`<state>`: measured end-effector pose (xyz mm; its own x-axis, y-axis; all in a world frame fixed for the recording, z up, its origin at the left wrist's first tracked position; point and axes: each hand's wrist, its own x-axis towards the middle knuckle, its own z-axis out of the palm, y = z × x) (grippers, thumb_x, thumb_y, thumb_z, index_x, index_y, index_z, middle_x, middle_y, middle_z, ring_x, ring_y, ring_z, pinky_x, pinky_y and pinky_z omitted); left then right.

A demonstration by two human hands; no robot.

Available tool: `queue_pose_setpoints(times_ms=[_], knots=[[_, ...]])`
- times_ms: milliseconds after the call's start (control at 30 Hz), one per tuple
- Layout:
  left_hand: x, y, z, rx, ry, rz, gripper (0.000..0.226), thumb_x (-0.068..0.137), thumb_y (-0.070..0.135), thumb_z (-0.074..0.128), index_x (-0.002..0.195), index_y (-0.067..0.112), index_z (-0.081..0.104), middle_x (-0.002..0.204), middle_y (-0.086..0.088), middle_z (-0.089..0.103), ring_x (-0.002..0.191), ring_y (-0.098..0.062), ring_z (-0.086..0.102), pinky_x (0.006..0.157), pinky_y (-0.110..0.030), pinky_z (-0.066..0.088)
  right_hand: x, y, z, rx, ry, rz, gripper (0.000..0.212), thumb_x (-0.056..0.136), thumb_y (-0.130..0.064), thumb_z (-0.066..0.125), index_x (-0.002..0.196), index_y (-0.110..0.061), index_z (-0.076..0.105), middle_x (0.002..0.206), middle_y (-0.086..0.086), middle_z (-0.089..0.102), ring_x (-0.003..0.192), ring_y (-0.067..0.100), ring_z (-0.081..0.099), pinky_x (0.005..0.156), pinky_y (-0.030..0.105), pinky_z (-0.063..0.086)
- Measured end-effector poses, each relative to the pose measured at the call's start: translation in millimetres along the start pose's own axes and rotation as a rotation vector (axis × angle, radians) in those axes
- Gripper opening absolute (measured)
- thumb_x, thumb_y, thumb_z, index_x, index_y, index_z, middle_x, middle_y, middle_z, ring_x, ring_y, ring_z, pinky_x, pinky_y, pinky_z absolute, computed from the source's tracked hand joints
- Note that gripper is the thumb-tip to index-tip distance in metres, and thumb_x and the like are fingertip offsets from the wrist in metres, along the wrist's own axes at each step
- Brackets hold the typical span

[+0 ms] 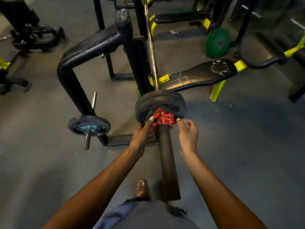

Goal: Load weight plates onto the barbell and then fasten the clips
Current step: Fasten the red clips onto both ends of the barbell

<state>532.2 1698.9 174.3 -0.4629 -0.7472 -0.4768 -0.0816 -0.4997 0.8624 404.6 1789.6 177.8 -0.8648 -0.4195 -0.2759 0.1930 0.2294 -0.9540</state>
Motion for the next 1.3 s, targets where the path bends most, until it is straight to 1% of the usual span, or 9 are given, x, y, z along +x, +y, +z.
queue_pose_setpoints(times_ms=[67,133,333,467,600,733,867,1067,1300], knots=[[-17.8,-3.5,-14.1,0.066,0.065,0.054,0.04,0.094,0.046,0.063,0.116,0.014,0.068,0.108,-0.004,0.072,0.106,-0.023,0.069,0.094,-0.043,0.054,-18.5,-2.3,-8.1,-0.088,0.011,-0.18,0.013,0.093,-0.023,0.068,0.105,-0.017,0.064,0.105,0.004,0.068,0.089,0.012,0.066,0.071,0.009,0.047],[-35.0,-7.5,-34.7,0.117,0.107,0.087,0.034,0.093,0.041,0.065,0.108,0.01,0.068,0.103,-0.007,0.071,0.104,-0.023,0.069,0.093,-0.041,0.054,-37.7,-4.8,-9.0,-0.137,-0.041,-0.33,0.015,0.092,-0.021,0.069,0.107,-0.018,0.065,0.11,0.003,0.064,0.09,0.007,0.064,0.071,0.006,0.045],[-65.0,-7.4,-113.1,0.218,0.125,0.126,0.034,0.086,0.052,0.066,0.103,0.023,0.069,0.111,-0.012,0.072,0.108,-0.025,0.067,0.1,-0.045,0.052,-85.4,-5.8,34.9,-0.294,-0.294,-0.566,0.017,0.087,-0.029,0.067,0.102,-0.021,0.064,0.104,-0.005,0.059,0.088,0.012,0.062,0.077,0.032,0.055],[-74.5,-0.3,-175.2,0.257,0.191,0.165,0.039,0.083,0.052,0.066,0.105,0.02,0.07,0.106,-0.011,0.072,0.105,-0.026,0.068,0.096,-0.045,0.052,-111.0,0.7,98.1,-0.459,-0.508,-0.589,0.02,0.082,-0.03,0.069,0.099,-0.02,0.065,0.098,-0.001,0.062,0.083,0.009,0.062,0.079,0.033,0.054],[-79.5,2.3,-270.6,0.428,0.254,0.183,0.033,0.084,0.05,0.07,0.105,0.024,0.07,0.092,0.009,0.072,0.087,-0.005,0.066,0.083,-0.031,0.052,-133.6,9.8,196.8,-0.709,-0.808,-0.571,0.026,0.083,-0.036,0.071,0.104,-0.022,0.064,0.105,-0.001,0.064,0.088,0.014,0.064,0.082,0.035,0.055],[-86.5,10.0,-384.5,0.585,0.28,0.106,0.047,0.083,0.054,0.071,0.119,0.025,0.065,0.119,0.004,0.071,0.11,-0.011,0.066,0.097,-0.034,0.052,-172.0,15.1,306.6,-0.857,-1.019,-0.567,0.036,0.085,-0.035,0.074,0.116,-0.018,0.066,0.119,-0.001,0.067,0.098,0.016,0.067,0.085,0.031,0.053],[-97.9,35.2,-483.0,0.685,0.365,0.064,0.055,0.087,0.046,0.071,0.132,0.017,0.06,0.133,-0.003,0.064,0.121,-0.016,0.061,0.097,-0.026,0.046,-209.7,15.9,403.5,-0.902,-1.092,-0.625,0.047,0.083,-0.038,0.075,0.123,-0.015,0.067,0.125,0.005,0.07,0.108,0.024,0.069,0.096,0.044,0.054],[-76.0,76.9,-598.3,0.753,0.404,0.057,0.059,0.087,0.05,0.07,0.135,0.018,0.058,0.137,0.0,0.062,0.124,-0.017,0.06,0.101,-0.034,0.049,-232.4,5.2,516.7,-1.031,-1.199,-0.703,0.054,0.09,-0.041,0.069,0.138,-0.02,0.057,0.14,0.005,0.062,0.128,0.025,0.06,0.105,0.04,0.048],[32.4,134.9,-704.3,0.832,0.374,0.058,0.058,0.088,0.052,0.068,0.134,0.019,0.058,0.136,-0.001,0.063,0.122,-0.017,0.061,0.1,-0.033,0.05,-177.3,3.7,660.7,-1.099,-1.261,-0.714,0.058,0.094,-0.041,0.066,0.145,-0.017,0.052,0.149,0.005,0.055,0.134,0.024,0.054,0.11,0.039,0.045]])
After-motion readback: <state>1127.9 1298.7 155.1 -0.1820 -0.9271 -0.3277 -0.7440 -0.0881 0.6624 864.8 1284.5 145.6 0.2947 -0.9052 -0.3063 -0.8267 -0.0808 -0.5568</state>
